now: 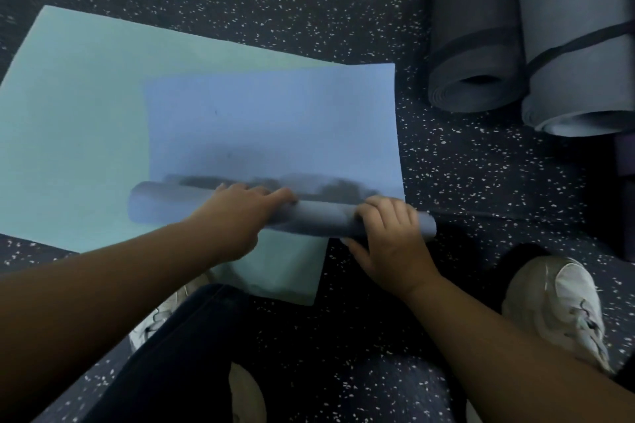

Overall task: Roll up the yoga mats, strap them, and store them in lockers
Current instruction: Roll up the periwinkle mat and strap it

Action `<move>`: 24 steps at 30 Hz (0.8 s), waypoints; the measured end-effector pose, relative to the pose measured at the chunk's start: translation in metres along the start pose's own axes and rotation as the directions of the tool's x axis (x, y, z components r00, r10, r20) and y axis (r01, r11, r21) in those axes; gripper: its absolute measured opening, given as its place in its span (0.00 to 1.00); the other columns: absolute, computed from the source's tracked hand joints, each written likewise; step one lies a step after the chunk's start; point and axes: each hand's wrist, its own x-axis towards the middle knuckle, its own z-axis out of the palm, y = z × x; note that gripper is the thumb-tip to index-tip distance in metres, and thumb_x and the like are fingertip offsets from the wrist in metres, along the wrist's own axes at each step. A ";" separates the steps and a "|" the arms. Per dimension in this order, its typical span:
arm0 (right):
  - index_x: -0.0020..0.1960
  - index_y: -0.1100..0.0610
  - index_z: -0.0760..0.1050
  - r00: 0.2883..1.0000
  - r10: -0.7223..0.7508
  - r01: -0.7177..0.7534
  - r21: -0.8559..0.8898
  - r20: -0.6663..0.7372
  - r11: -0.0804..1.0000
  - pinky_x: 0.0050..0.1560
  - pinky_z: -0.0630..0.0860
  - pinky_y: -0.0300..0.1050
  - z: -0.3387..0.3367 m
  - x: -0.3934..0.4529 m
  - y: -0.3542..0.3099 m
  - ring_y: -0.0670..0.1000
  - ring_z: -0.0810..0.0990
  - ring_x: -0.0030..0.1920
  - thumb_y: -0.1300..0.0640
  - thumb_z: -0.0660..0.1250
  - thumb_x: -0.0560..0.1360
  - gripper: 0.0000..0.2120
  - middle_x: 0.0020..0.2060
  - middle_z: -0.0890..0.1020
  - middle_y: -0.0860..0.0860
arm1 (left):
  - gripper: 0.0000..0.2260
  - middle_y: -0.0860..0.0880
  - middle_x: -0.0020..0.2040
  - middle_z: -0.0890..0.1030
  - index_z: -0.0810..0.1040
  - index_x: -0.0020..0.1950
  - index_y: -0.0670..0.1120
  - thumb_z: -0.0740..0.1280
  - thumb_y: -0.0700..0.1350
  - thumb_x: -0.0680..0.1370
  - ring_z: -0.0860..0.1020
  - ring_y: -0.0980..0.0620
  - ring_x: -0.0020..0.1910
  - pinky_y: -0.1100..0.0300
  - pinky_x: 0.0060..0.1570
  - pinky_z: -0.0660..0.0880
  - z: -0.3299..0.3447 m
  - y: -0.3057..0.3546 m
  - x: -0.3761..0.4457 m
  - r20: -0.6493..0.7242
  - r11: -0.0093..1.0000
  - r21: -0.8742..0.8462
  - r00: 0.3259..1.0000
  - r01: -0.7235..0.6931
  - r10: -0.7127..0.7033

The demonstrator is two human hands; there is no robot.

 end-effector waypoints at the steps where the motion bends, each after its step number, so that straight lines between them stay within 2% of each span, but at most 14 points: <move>1: 0.51 0.56 0.68 1.000 -0.004 0.004 0.009 0.006 1.000 0.48 0.65 0.51 0.001 -0.002 0.000 0.57 0.70 0.47 0.46 0.62 0.71 0.16 0.48 0.78 0.58 | 0.26 0.51 0.64 0.75 0.60 0.71 0.61 0.61 0.40 0.77 0.74 0.45 0.57 0.53 0.55 0.71 0.000 -0.001 -0.001 0.034 0.999 -0.044 0.999 -0.001 0.002; 3: 0.53 0.56 0.68 1.000 0.009 -0.009 0.005 0.001 1.000 0.49 0.64 0.50 0.003 -0.003 0.002 0.56 0.69 0.48 0.47 0.62 0.71 0.16 0.49 0.79 0.58 | 0.26 0.51 0.65 0.75 0.61 0.72 0.62 0.65 0.44 0.78 0.75 0.46 0.58 0.55 0.54 0.71 -0.002 -0.008 0.003 0.110 0.991 -0.136 0.994 0.012 0.003; 6: 0.54 0.57 0.69 0.999 0.040 -0.040 -0.021 -0.029 0.999 0.50 0.64 0.51 0.008 0.000 0.002 0.57 0.69 0.49 0.48 0.62 0.72 0.16 0.49 0.78 0.59 | 0.28 0.55 0.73 0.67 0.61 0.74 0.62 0.67 0.45 0.78 0.69 0.49 0.68 0.57 0.64 0.67 -0.002 -0.020 0.009 0.146 0.962 -0.272 0.989 0.013 0.028; 8: 0.54 0.59 0.72 0.997 0.064 -0.067 -0.050 -0.053 0.997 0.51 0.64 0.52 0.011 0.003 0.002 0.57 0.69 0.50 0.49 0.61 0.73 0.15 0.49 0.78 0.59 | 0.28 0.55 0.74 0.65 0.61 0.74 0.61 0.66 0.43 0.79 0.66 0.50 0.71 0.55 0.68 0.64 0.001 -0.024 0.011 0.080 0.954 -0.299 0.996 -0.021 0.047; 11: 0.53 0.59 0.79 0.988 0.145 -0.150 -0.091 -0.059 0.984 0.53 0.62 0.52 0.014 0.013 0.001 0.56 0.68 0.51 0.49 0.60 0.74 0.17 0.50 0.78 0.58 | 0.27 0.51 0.73 0.67 0.66 0.73 0.58 0.60 0.35 0.78 0.69 0.46 0.68 0.54 0.67 0.65 0.004 -0.020 0.006 -0.120 0.952 -0.291 0.991 -0.091 0.058; 14: 0.54 0.57 0.80 0.974 0.227 -0.227 -0.112 -0.015 0.967 0.57 0.61 0.54 0.015 0.028 0.002 0.55 0.66 0.53 0.46 0.56 0.76 0.21 0.50 0.79 0.57 | 0.27 0.46 0.66 0.75 0.74 0.68 0.50 0.54 0.34 0.72 0.76 0.42 0.61 0.51 0.62 0.69 0.003 -0.014 0.004 -0.322 0.945 -0.194 0.927 -0.263 0.192; 17: 0.53 0.57 0.81 0.967 0.254 -0.253 -0.083 -0.004 0.964 0.59 0.62 0.58 0.015 0.039 0.005 0.55 0.65 0.55 0.46 0.54 0.76 0.22 0.51 0.79 0.56 | 0.27 0.47 0.65 0.77 0.70 0.68 0.50 0.52 0.38 0.70 0.72 0.47 0.64 0.53 0.64 0.66 0.006 -0.018 0.006 -0.389 0.938 -0.019 0.867 -0.345 0.311; 19: 0.52 0.57 0.81 0.957 0.290 -0.289 -0.062 0.001 0.955 0.60 0.62 0.60 0.016 0.045 0.005 0.55 0.64 0.56 0.46 0.53 0.76 0.22 0.51 0.78 0.57 | 0.26 0.49 0.68 0.75 0.66 0.70 0.49 0.57 0.40 0.71 0.69 0.48 0.68 0.48 0.66 0.66 0.012 -0.019 0.005 -0.377 0.949 0.105 0.871 -0.297 0.314; 20: 0.52 0.57 0.81 0.951 0.309 -0.309 -0.060 -0.006 0.949 0.60 0.62 0.61 0.017 0.048 0.005 0.55 0.63 0.55 0.46 0.53 0.75 0.22 0.52 0.79 0.57 | 0.28 0.49 0.70 0.73 0.64 0.72 0.48 0.63 0.41 0.71 0.69 0.47 0.69 0.42 0.65 0.68 0.016 -0.019 0.005 -0.341 0.950 0.153 0.888 -0.272 0.309; 22: 0.53 0.57 0.81 0.944 0.327 -0.329 -0.060 -0.037 0.943 0.60 0.63 0.60 0.017 0.055 0.002 0.54 0.64 0.55 0.48 0.56 0.74 0.20 0.52 0.79 0.57 | 0.40 0.48 0.73 0.68 0.62 0.74 0.45 0.76 0.47 0.66 0.69 0.43 0.70 0.34 0.60 0.69 0.021 -0.019 0.004 -0.250 0.949 0.229 0.930 -0.214 0.270; 24: 0.55 0.57 0.79 0.949 0.306 -0.309 -0.035 -0.071 0.951 0.60 0.59 0.56 0.015 0.058 -0.002 0.54 0.64 0.56 0.51 0.58 0.72 0.18 0.54 0.79 0.57 | 0.46 0.47 0.75 0.64 0.58 0.76 0.45 0.78 0.52 0.64 0.67 0.42 0.71 0.33 0.61 0.67 0.019 -0.018 0.006 -0.197 0.947 0.274 0.954 -0.166 0.224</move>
